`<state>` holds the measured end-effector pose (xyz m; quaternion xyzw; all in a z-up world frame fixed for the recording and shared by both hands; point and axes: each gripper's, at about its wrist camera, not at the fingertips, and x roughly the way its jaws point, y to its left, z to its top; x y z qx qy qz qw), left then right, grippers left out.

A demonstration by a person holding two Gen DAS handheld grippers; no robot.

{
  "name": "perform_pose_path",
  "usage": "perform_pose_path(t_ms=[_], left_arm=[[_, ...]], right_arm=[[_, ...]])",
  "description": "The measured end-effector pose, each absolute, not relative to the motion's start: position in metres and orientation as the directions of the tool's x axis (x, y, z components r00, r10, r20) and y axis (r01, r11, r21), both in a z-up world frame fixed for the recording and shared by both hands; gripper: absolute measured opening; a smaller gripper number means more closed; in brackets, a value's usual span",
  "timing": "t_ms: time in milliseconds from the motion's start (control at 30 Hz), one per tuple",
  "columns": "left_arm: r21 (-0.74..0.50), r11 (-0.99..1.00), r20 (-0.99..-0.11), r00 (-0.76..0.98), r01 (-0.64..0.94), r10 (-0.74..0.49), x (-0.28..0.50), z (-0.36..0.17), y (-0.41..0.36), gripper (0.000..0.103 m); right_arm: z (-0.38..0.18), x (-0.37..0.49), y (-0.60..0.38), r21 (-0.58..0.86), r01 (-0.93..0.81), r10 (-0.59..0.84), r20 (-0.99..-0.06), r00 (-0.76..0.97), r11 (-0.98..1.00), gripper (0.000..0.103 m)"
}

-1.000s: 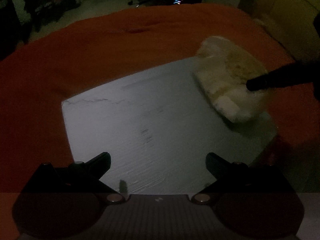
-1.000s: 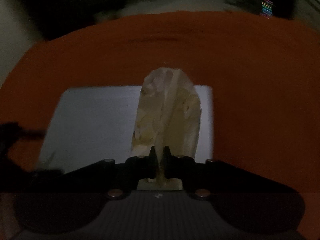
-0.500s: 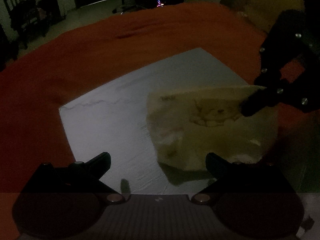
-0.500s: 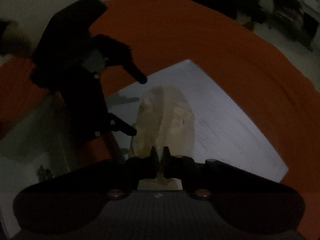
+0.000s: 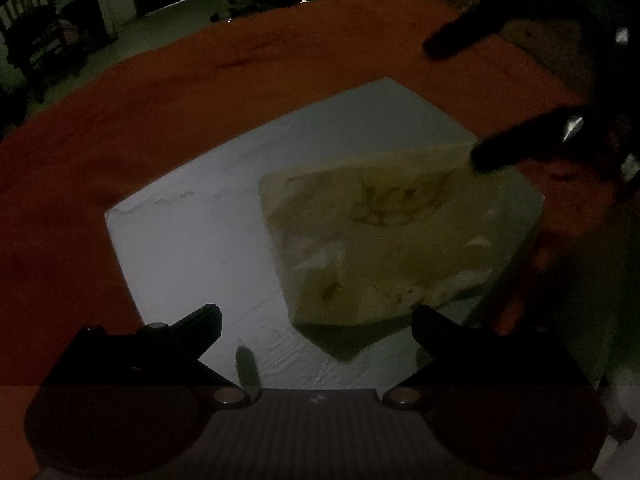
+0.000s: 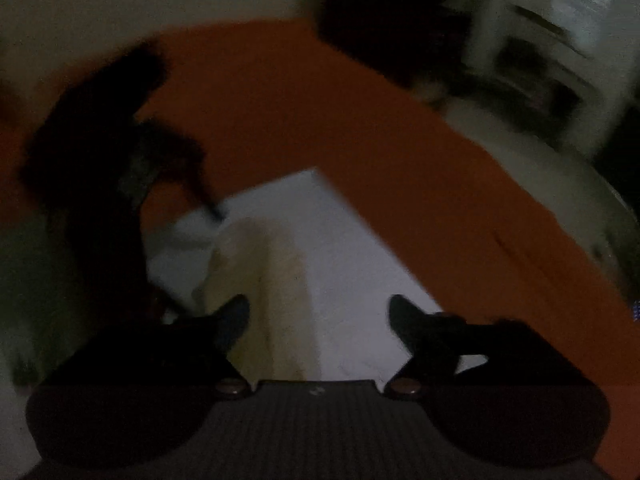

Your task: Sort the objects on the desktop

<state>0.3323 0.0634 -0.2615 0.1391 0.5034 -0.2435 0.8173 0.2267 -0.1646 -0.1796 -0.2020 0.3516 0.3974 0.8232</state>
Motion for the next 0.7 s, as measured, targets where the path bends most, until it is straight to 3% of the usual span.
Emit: perform_pose_path(t_ms=[100, 167, 233, 300, 367, 533, 567, 600, 633, 667, 700], left_arm=[[-0.031, 0.85, -0.893, 0.367, 0.525, -0.26, 0.335, -0.263, 0.065, 0.103], [-0.029, 0.858, -0.89, 0.378, 0.514, -0.256, 0.336, -0.263, 0.066, 0.103], [-0.032, 0.87, -0.884, 0.391, 0.492, -0.254, 0.337, -0.261, 0.067, 0.103], [-0.015, 0.895, -0.868, 0.439, 0.446, -0.233, 0.337, -0.257, 0.068, 0.103], [0.011, 0.919, -0.854, 0.481, 0.393, -0.196, 0.336, -0.254, 0.069, 0.103], [-0.045, 0.941, -0.847, 0.486, 0.336, -0.214, 0.337, -0.247, 0.07, 0.103], [-0.048, 0.942, -0.85, 0.482, 0.332, -0.213, 0.337, -0.247, 0.069, 0.102], [-0.042, 0.944, -0.849, 0.486, 0.328, -0.207, 0.338, -0.249, 0.068, 0.099], [-0.04, 0.945, -0.847, 0.491, 0.325, -0.205, 0.338, -0.251, 0.067, 0.083], [-0.053, 0.945, -0.849, 0.483, 0.324, -0.213, 0.338, -0.253, 0.067, 0.066], [-0.082, 0.942, -0.856, 0.461, 0.327, -0.234, 0.339, -0.255, 0.067, 0.061]], right_arm=[[-0.173, 0.236, -0.182, 0.08, -0.549, 0.399, -0.774, 0.492, 0.832, 0.089], [-0.179, 0.242, -0.196, 0.226, -0.348, 0.367, -0.83, 0.419, 0.91, 0.089], [-0.193, 0.243, -0.216, 0.409, -0.125, 0.426, -0.841, 0.333, 0.904, 0.089], [-0.208, 0.241, -0.224, 0.467, 0.036, 0.439, -0.852, 0.285, 0.883, 0.089], [-0.219, 0.24, -0.222, 0.451, 0.089, 0.416, -0.872, 0.259, 0.888, 0.089], [-0.222, 0.239, -0.206, 0.377, -0.017, 0.362, -0.874, 0.326, 0.926, 0.085], [-0.222, 0.24, -0.202, 0.372, -0.028, 0.36, -0.872, 0.332, 0.928, 0.076], [-0.223, 0.241, -0.201, 0.382, -0.038, 0.372, -0.867, 0.332, 0.923, 0.061], [-0.225, 0.242, -0.199, 0.397, -0.049, 0.389, -0.858, 0.335, 0.917, 0.053], [-0.224, 0.242, -0.198, 0.402, -0.065, 0.399, -0.854, 0.334, 0.913, 0.037], [-0.224, 0.241, -0.198, 0.406, -0.081, 0.409, -0.849, 0.334, 0.91, 0.028]])
